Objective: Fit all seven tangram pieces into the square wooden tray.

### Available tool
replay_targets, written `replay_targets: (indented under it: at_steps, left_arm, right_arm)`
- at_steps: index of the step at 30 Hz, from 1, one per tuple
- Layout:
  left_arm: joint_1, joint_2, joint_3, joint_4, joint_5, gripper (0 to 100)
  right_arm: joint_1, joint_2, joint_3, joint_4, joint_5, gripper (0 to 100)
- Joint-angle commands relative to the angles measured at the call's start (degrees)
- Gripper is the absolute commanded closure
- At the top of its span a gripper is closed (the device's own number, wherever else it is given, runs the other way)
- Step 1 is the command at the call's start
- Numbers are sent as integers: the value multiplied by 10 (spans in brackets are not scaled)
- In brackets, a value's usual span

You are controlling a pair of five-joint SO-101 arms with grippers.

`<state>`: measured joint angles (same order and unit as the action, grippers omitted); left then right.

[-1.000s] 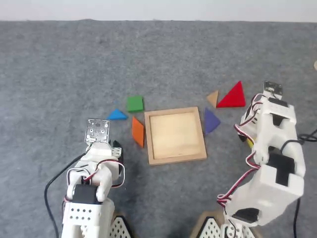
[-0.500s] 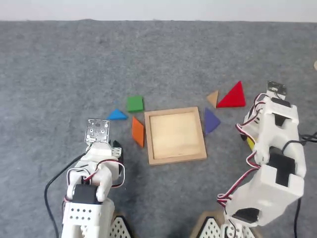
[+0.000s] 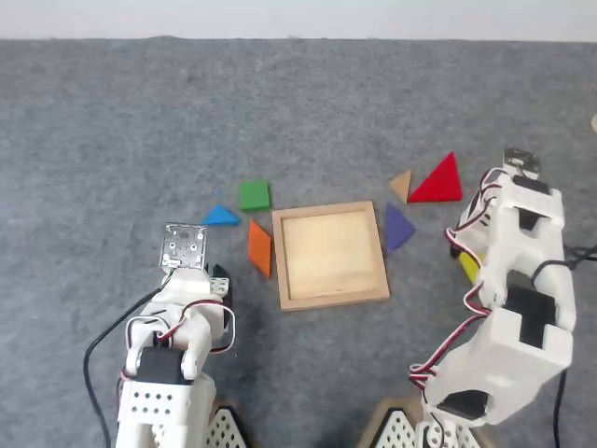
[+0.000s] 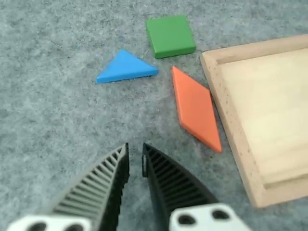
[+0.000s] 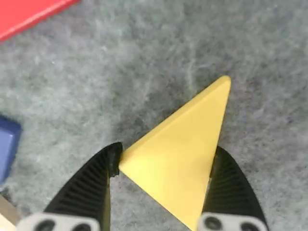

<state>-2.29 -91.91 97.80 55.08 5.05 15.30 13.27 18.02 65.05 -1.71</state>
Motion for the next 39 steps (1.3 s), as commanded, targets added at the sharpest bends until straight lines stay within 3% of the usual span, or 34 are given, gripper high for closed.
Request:
replay_targets:
  at_steps: [1, 7, 19, 35, 39]
  left_arm:
    - [-4, -8, -10, 2, 4, 946]
    - [-4, -8, -10, 2, 4, 946]
    - [-4, -8, -10, 2, 4, 946]
    - [-4, -8, -10, 2, 4, 946]
    - [-4, -8, -10, 2, 4, 946]
  right_arm:
    - [-10, -2, -35, 11, 0, 890]
    - [-51, -3, -78, 60, 0, 890]
    - [-199, -2, -201, 179, 13, 890]
    - [-403, 0, -285, 207, 266, 890]
    - [-441, 5, -288, 205, 361, 890]
